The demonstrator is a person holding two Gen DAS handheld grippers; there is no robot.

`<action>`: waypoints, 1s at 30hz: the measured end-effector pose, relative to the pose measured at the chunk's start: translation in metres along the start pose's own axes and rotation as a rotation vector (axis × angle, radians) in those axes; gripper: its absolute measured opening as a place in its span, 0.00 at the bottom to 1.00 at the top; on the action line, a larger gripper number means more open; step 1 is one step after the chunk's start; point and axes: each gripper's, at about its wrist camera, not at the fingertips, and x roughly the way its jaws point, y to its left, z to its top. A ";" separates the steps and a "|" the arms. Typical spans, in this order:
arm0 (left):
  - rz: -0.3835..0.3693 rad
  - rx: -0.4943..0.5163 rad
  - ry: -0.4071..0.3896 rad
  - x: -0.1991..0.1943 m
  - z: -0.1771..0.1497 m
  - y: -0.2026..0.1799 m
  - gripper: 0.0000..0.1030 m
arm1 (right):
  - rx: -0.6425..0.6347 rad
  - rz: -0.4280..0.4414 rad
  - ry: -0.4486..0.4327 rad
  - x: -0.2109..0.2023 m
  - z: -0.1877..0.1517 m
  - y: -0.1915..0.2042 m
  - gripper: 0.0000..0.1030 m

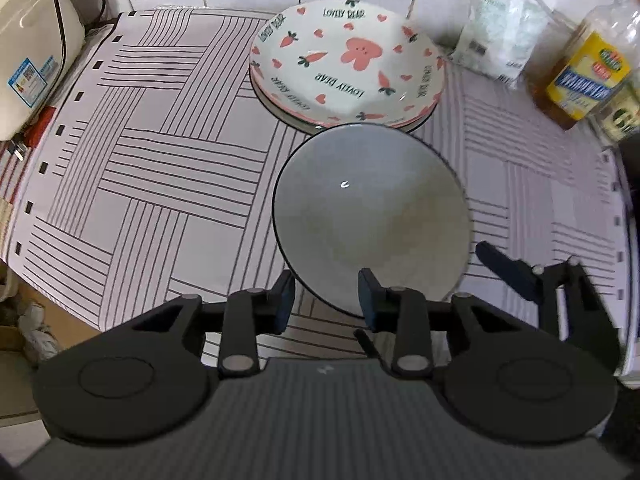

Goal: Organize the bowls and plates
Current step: 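Carry the third bowl with both grippers and lower it into the bowl stack, then open both grippers and regrip the rim of the bowl stack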

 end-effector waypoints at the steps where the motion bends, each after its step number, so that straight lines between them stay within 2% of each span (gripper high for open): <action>1: -0.015 -0.004 -0.005 -0.004 0.001 0.002 0.35 | -0.002 -0.001 -0.014 -0.003 -0.004 0.000 0.93; 7: -0.091 -0.044 -0.094 -0.028 -0.005 0.012 0.41 | 0.071 0.056 -0.059 -0.017 -0.022 -0.004 0.93; 11: -0.133 -0.072 -0.142 -0.032 -0.008 0.022 0.43 | 0.095 0.031 -0.084 -0.018 -0.035 -0.001 0.93; 15: -0.161 -0.110 -0.155 -0.030 -0.011 0.036 0.44 | 0.117 0.033 -0.063 -0.008 -0.040 -0.002 0.93; 17: -0.146 -0.101 -0.148 -0.026 -0.012 0.041 0.45 | 0.146 0.042 -0.049 -0.003 -0.043 -0.004 0.93; 19: -0.101 -0.052 -0.126 -0.018 -0.012 0.044 0.47 | 0.173 0.047 -0.037 0.004 -0.046 -0.003 0.93; 20: -0.105 -0.042 -0.127 -0.016 -0.012 0.046 0.49 | 0.180 0.046 -0.033 0.007 -0.047 -0.002 0.93; 25: -0.214 -0.023 -0.123 -0.012 -0.007 0.058 0.49 | 0.185 0.000 -0.024 0.024 -0.045 0.003 0.93; 30: -0.340 0.010 -0.133 0.004 0.001 0.060 0.49 | 0.223 -0.019 -0.069 0.031 -0.038 0.003 0.95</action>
